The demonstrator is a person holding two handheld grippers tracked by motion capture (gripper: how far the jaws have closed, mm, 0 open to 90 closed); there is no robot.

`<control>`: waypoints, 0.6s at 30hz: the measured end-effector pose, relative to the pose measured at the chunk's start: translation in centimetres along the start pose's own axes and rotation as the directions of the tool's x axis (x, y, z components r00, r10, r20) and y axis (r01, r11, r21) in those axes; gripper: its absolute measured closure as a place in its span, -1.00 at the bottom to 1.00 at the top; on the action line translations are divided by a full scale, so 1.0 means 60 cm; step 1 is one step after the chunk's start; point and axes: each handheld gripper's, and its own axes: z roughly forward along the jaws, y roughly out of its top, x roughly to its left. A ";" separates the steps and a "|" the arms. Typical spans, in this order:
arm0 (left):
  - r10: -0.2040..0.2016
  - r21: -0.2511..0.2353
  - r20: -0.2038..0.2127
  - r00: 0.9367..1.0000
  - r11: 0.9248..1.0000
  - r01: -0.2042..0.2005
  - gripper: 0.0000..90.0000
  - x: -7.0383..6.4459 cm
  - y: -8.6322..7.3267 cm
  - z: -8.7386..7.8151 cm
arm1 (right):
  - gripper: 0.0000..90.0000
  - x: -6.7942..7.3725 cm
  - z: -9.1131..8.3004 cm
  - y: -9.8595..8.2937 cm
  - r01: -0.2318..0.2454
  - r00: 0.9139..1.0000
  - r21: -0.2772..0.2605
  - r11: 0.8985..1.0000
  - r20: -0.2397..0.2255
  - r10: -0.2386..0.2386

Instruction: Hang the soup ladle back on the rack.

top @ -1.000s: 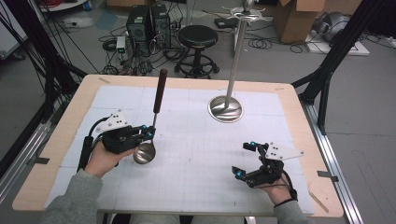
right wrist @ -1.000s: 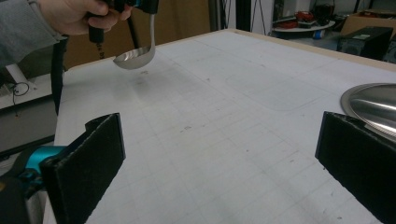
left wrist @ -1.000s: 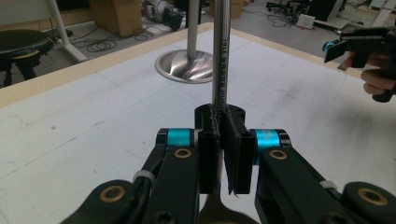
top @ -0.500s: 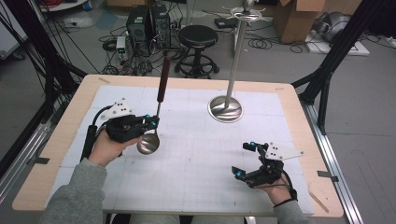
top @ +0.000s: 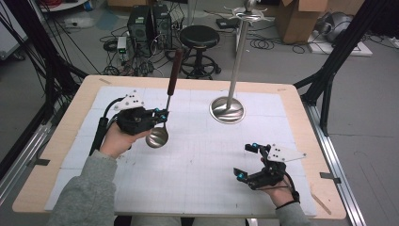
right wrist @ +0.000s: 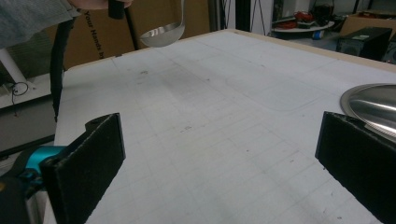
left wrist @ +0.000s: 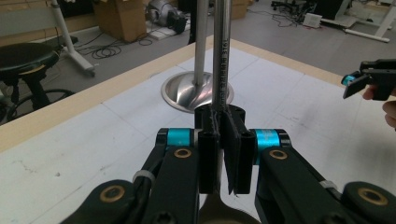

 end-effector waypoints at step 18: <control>0.056 -0.011 0.020 0.998 0.998 -0.056 0.87 -0.006 0.050 0.044 | -1.00 -0.001 0.000 0.001 0.000 1.000 -0.004 1.000 -0.004 0.000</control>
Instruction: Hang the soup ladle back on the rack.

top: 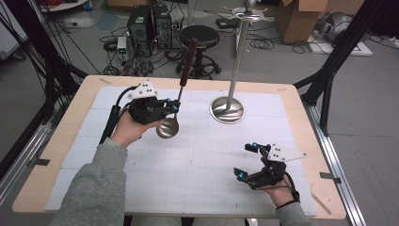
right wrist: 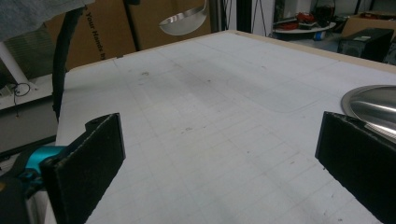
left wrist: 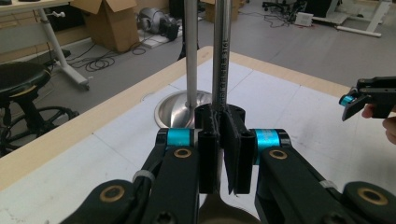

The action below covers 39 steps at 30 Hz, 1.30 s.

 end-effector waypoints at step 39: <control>-0.046 -0.011 0.030 0.998 0.999 0.046 0.87 0.024 0.078 0.096 | -1.00 0.001 0.001 0.000 -0.004 1.000 0.001 1.000 -0.018 0.004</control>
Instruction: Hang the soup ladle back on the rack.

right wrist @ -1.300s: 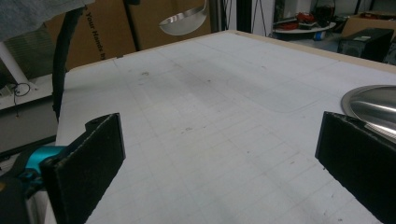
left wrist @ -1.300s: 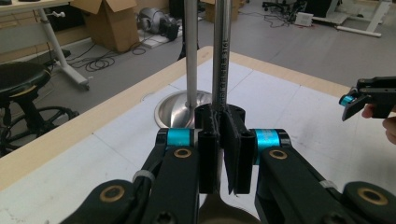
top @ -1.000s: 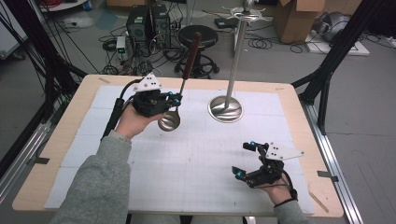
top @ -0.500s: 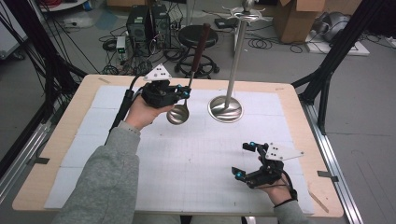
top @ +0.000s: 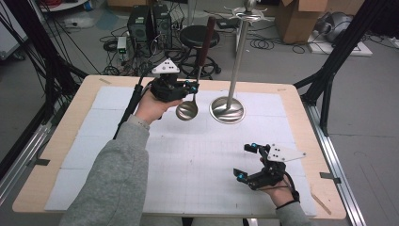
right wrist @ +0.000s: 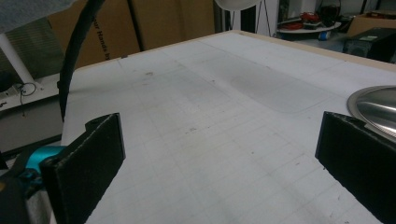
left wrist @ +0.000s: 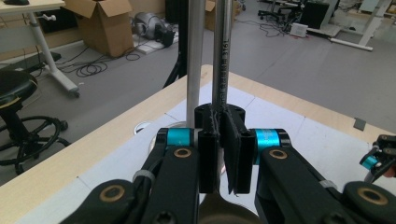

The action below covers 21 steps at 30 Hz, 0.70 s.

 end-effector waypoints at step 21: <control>0.003 0.029 0.016 1.000 1.000 -0.003 0.87 0.014 0.047 0.042 | -1.00 -0.001 0.000 0.000 0.002 1.000 -0.005 1.000 -0.001 -0.002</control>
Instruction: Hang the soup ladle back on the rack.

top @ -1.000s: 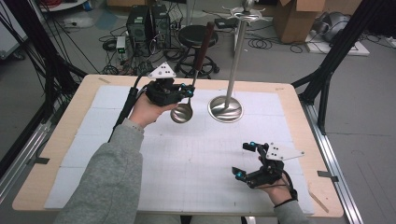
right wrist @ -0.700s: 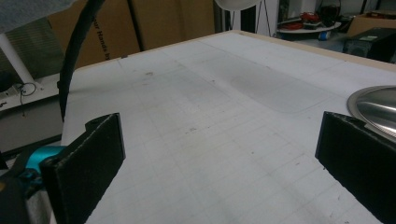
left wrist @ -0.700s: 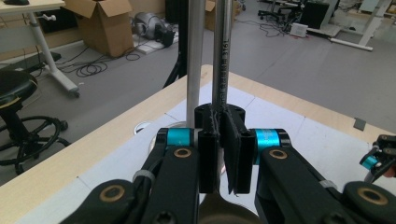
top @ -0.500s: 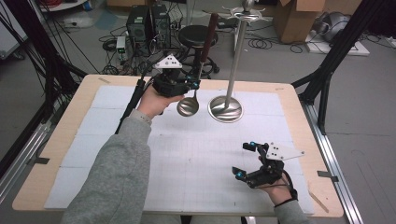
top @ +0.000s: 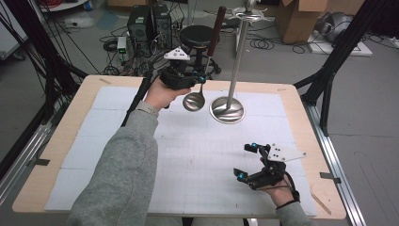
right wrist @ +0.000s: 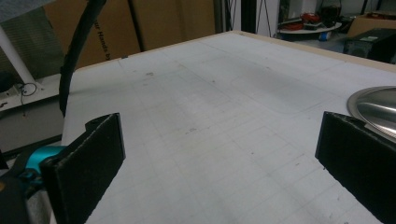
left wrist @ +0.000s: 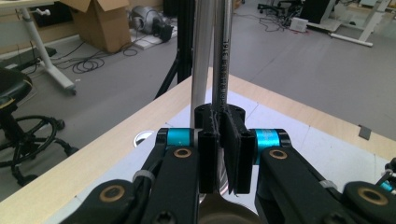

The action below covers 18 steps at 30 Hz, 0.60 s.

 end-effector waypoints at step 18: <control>0.012 0.047 -0.025 1.000 0.999 -0.011 0.87 0.000 -0.003 0.022 | -1.00 -0.001 0.001 0.000 -0.003 1.000 0.001 1.000 -0.005 0.003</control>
